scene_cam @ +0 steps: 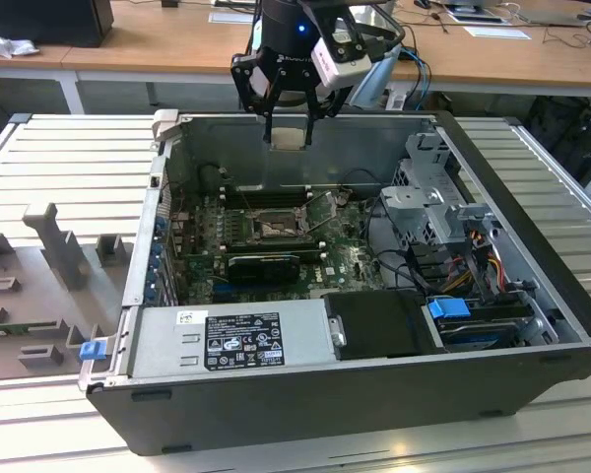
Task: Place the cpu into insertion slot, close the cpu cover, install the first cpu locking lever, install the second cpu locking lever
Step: 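Place the cpu into insertion slot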
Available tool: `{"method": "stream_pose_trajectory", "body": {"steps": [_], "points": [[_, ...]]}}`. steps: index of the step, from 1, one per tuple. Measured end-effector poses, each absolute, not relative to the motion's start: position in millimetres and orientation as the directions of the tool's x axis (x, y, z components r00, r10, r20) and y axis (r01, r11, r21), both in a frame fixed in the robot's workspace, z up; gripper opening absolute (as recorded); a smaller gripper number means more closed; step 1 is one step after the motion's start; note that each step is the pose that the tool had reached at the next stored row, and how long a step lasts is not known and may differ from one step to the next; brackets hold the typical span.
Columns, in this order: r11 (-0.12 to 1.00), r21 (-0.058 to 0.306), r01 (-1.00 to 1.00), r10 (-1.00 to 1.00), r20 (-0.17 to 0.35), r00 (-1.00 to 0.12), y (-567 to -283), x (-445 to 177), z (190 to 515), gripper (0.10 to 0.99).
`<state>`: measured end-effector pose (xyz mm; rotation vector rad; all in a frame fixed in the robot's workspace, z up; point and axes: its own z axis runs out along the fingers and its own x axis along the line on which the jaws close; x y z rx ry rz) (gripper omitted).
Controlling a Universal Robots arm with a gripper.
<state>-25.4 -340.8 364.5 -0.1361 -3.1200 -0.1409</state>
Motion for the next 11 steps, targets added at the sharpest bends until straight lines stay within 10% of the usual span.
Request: {"method": "stream_pose_trajectory", "body": {"steps": [11], "points": [[0.991,0.089,0.103,0.101,0.019,-0.995,-340.8,-25.4,364.5,0.529]]}}
